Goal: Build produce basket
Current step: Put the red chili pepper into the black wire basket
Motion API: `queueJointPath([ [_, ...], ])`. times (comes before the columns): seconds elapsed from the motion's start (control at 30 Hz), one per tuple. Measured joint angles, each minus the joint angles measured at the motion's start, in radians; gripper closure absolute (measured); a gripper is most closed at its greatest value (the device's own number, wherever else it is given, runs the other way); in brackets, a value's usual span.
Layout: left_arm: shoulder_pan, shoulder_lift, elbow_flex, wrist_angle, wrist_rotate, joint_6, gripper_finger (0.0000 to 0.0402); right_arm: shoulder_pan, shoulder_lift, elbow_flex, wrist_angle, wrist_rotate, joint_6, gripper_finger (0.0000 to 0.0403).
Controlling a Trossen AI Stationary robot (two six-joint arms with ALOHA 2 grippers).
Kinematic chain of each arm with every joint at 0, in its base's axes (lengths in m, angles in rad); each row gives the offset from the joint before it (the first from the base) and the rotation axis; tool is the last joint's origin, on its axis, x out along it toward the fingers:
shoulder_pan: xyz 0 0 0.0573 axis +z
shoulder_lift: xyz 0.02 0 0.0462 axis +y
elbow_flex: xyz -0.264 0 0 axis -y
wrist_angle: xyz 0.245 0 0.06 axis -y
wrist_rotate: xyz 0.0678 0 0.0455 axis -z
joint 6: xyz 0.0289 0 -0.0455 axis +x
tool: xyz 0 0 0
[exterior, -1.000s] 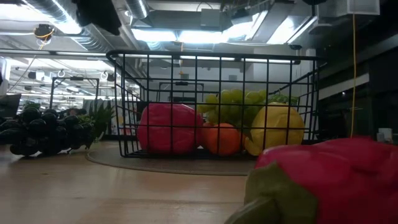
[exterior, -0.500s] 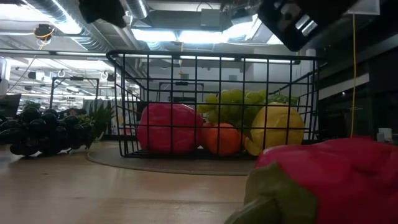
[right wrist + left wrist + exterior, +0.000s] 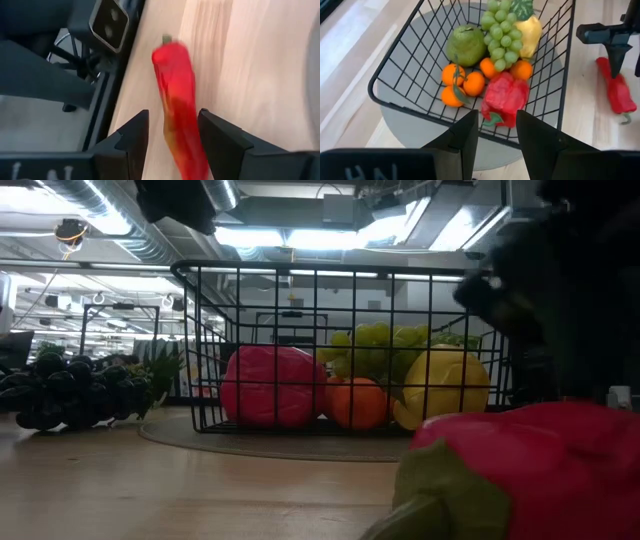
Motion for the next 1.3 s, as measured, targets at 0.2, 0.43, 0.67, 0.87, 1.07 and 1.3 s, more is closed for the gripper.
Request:
queueJointPath([
  [0.2, 0.000, 0.000, 0.000, -0.001, -0.002, 0.000, 0.0274, 0.008, 0.043, 0.000, 0.006, -0.001, 0.008, 0.0233],
  [0.43, -0.001, 0.000, 0.000, -0.002, -0.003, 0.001, 0.0274, 0.008, 0.065, 0.003, 0.016, 0.006, 0.064, 0.0233],
  [0.67, -0.001, 0.004, 0.000, -0.002, -0.003, 0.001, 0.0274, 0.009, 0.070, 0.003, 0.018, 0.008, 0.117, 0.0244],
  [0.87, -0.001, 0.006, 0.000, -0.004, -0.003, 0.002, 0.0274, 0.009, 0.072, 0.002, 0.023, 0.010, 0.191, 0.0254],
  [1.07, -0.001, 0.006, 0.000, -0.003, -0.004, 0.002, 0.0274, 0.009, 0.073, 0.001, 0.023, -0.008, 0.192, 0.0289],
  [1.3, 0.000, 0.006, 0.000, -0.002, -0.020, 0.002, 0.0274, 0.009, 0.073, 0.000, 0.033, -0.015, 0.177, 0.0390],
])
